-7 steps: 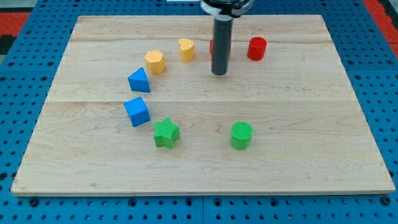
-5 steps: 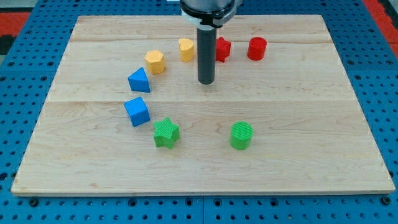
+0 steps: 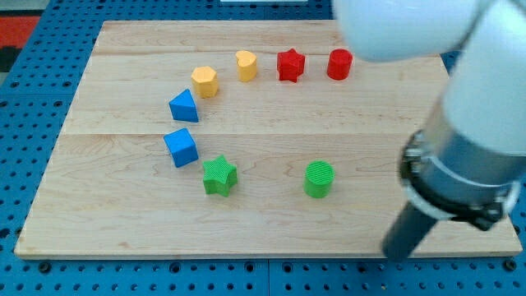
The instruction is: Place the yellow hexagon to the bottom left of the yellow heart
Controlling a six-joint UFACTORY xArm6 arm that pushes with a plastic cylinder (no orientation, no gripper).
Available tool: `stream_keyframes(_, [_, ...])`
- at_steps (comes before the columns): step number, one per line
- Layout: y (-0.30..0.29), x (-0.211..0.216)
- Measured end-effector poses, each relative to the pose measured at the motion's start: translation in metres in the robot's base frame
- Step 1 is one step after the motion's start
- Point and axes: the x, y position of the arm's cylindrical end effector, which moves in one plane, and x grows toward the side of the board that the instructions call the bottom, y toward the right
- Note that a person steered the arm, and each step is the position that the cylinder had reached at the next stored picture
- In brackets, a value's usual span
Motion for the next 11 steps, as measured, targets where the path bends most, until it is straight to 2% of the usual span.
stream_keyframes(1, [-0.040,0.002])
stream_keyframes(3, [-0.267,-0.029])
stream_keyframes(4, [-0.375,-0.090])
stream_keyframes(5, [-0.418,-0.196])
stream_keyframes(6, [-0.413,-0.286])
stream_keyframes(7, [-0.348,-0.319])
stream_keyframes(8, [-0.288,-0.321])
stream_keyframes(9, [-0.262,-0.321])
stream_keyframes(11, [-0.251,-0.303])
